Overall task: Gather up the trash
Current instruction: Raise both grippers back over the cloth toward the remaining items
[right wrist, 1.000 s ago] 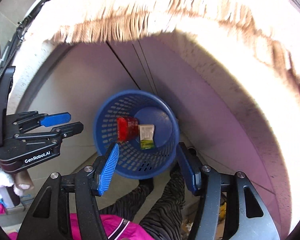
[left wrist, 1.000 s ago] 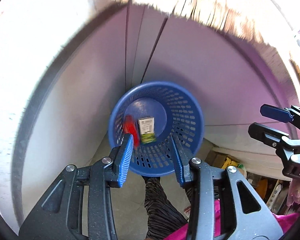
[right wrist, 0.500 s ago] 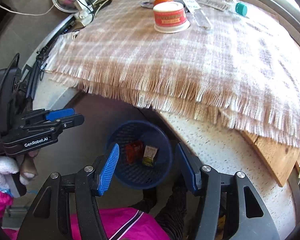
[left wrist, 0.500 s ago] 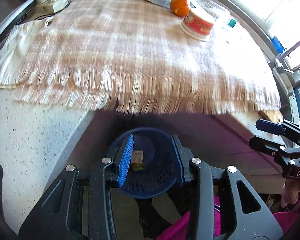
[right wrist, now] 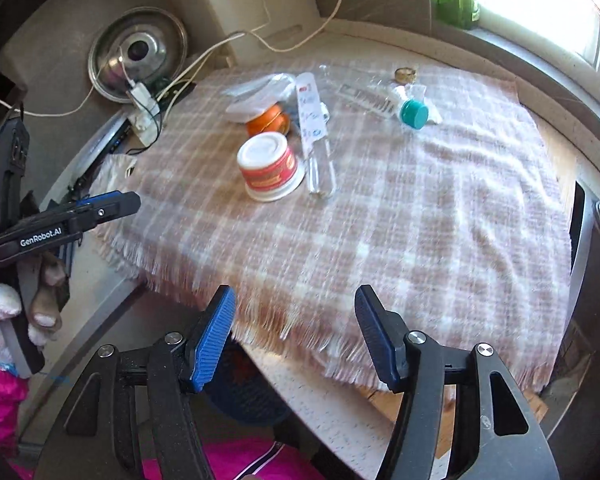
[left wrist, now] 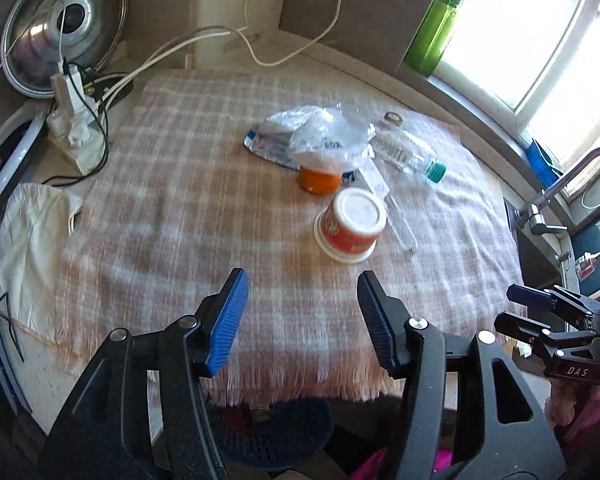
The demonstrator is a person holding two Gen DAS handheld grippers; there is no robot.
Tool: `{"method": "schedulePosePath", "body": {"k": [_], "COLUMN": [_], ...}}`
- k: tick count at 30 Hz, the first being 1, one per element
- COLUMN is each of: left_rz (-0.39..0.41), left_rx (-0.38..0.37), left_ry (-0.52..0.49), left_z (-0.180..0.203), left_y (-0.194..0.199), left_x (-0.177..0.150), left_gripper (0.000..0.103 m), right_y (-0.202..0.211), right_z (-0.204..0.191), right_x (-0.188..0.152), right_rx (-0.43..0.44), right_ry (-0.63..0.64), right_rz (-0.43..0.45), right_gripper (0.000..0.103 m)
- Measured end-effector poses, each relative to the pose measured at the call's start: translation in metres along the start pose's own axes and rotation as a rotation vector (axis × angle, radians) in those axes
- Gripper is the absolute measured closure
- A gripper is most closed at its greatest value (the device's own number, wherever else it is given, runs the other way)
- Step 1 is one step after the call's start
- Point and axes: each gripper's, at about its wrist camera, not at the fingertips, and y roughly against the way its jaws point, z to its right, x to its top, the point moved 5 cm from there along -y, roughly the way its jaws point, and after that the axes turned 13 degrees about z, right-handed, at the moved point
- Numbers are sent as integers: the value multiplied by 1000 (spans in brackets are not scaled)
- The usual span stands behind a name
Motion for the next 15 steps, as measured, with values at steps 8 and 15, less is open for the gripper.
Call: {"method": "schedulePosePath", "body": {"k": [8,15], "left_rz": [19,-4], "left_rx": [9,29], "left_ry": [-4,-4], "left_z": [14,18], "left_y": [-40,-82], "left_x": [50,88], "left_gripper": [41,40], "right_y": [-8,-29], "right_z": [43,72], "right_x": [46,83], "right_rx": [-40,-67], "right_ry": [25,34], "right_rz": [42,57], "right_gripper": [39,36]}}
